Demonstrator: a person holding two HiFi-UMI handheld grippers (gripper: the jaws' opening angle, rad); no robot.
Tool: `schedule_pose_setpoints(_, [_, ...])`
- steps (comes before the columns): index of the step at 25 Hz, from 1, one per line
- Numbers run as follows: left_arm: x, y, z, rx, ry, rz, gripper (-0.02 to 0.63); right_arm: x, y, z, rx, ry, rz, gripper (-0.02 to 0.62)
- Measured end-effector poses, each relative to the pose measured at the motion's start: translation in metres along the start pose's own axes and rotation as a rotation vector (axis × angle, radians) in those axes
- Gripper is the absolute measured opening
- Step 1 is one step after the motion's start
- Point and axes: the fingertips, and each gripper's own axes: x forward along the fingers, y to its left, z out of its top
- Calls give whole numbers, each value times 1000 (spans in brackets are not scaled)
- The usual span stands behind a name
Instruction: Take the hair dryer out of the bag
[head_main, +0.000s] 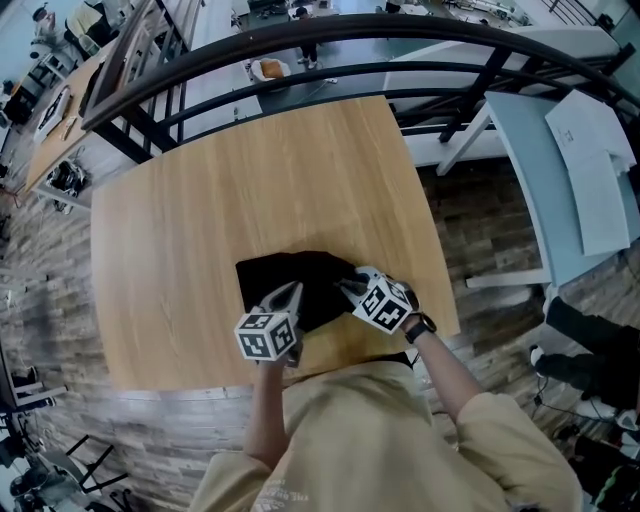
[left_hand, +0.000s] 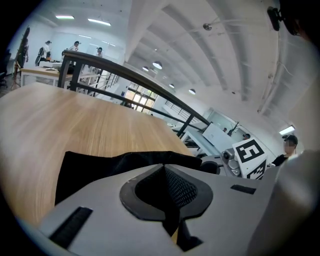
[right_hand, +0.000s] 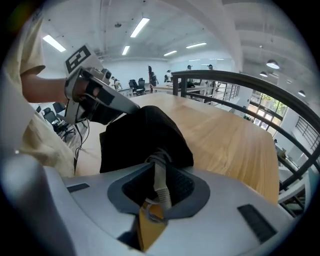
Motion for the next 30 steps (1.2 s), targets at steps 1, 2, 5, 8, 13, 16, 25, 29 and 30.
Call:
schedule_pose_setpoints(1, [0,0,-1,-2,1,0,17,3,2,-2,-17,18,21,73])
schedule_pose_setpoints(2, [0,0,-2,-4,2,0,17,6,4,-4,-35,36,39,128])
schedule_pose_setpoints(5, [1,-2,-3,-7,2,1,17,14,4,-8,-74,74,41,169])
schedule_pose_setpoints(8, [1,-3,-3,-10,1,3,17,19,-1,-10,-87,88,11,170])
schedule_pose_setpoints(13, [1,-3,-4,-18,0,6,17,36,0,-16,-150,159,51,204])
schedule_pose_setpoints(16, [1,-4,-6,-26,2,3,17,40,1,-17,-150,177,102,204])
schedule_pose_setpoints(25, [3,3,-16,-61,11,19,17,52,6,-18,-57,229,234,185])
schedule_pose_setpoints(29, [5,5,-18,-69,17,26,17,47,18,-24,-12,248,267,175])
schedule_pose_setpoints(30, [5,5,-19,-68,19,23,17,44,23,-26,8,241,282,175])
